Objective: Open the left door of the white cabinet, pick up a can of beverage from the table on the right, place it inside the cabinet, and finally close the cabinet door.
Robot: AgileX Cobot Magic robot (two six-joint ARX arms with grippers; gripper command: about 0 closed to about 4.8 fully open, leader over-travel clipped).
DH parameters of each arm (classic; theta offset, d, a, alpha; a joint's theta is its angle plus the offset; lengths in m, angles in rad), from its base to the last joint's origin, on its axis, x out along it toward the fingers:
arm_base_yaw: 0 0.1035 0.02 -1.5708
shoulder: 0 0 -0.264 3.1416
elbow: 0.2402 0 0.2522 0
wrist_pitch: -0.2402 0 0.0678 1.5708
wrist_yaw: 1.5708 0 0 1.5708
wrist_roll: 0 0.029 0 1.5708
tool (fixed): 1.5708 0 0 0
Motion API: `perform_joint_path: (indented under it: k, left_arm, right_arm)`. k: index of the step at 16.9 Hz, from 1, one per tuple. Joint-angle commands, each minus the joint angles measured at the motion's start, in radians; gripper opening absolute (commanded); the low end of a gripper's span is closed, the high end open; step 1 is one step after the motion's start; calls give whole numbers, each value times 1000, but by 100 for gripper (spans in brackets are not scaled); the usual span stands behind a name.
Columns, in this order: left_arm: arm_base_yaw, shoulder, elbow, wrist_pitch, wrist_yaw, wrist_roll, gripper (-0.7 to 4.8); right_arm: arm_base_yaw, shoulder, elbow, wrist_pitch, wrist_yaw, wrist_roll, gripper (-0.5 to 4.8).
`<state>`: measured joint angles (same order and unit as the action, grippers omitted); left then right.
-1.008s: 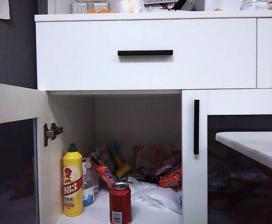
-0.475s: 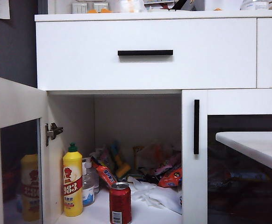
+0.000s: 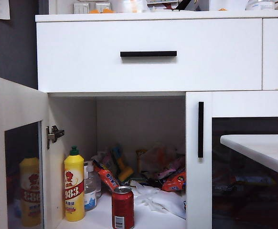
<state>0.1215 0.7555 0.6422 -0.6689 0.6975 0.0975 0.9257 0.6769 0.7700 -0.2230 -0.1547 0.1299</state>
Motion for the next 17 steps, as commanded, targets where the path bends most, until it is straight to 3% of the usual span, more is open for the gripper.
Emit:
perform_joint_path:
  k: [1,6,8,10,13,17]
  left_arm:
    - [0,0,-14,38,-2,-5,-6]
    - [-19,74,-40,122,43,-50,-6]
    - [-89,80,-40,177,8,-59,-6]
    - [-201,106,-40,231,-97,-80,-6]
    - [-332,205,-40,347,-119,-112,-6]
    - [-402,265,-40,557,-137,-139,-6]
  right_arm:
    - [0,-1,6,18,0,-3,453]
    - [0,-1,6,18,1,-3,453]
    - [0,-1,5,17,4,-3,453]
    - [0,-1,5,11,4,-3,453]
    - [-1,-2,5,8,7,-3,453]
    - [-2,-2,5,-51,7,-4,453]
